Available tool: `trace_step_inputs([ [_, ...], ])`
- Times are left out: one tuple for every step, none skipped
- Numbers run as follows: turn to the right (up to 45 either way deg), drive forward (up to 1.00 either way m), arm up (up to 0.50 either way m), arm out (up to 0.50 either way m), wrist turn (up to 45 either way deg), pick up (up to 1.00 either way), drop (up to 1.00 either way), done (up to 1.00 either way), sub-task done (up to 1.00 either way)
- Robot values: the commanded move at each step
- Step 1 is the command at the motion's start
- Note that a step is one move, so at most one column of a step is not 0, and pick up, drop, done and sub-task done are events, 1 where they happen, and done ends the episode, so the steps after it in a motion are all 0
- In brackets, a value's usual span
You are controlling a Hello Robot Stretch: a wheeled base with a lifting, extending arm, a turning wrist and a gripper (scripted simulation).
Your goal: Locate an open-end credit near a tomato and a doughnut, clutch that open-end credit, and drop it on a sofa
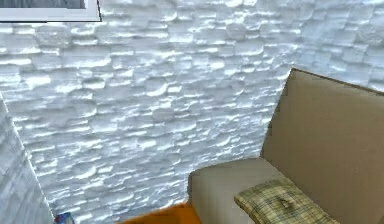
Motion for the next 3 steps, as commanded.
trace_step_inputs([
  [45.0,0.00,0.00,0.00,0.0,0.00,0.00,0.00,0.00],
  [45.0,0.00,0.00,0.00,0.0,0.00,0.00,0.00,0.00],
  [42.0,0.00,0.00,0.00,0.0,0.00,0.00,0.00,0.00],
])
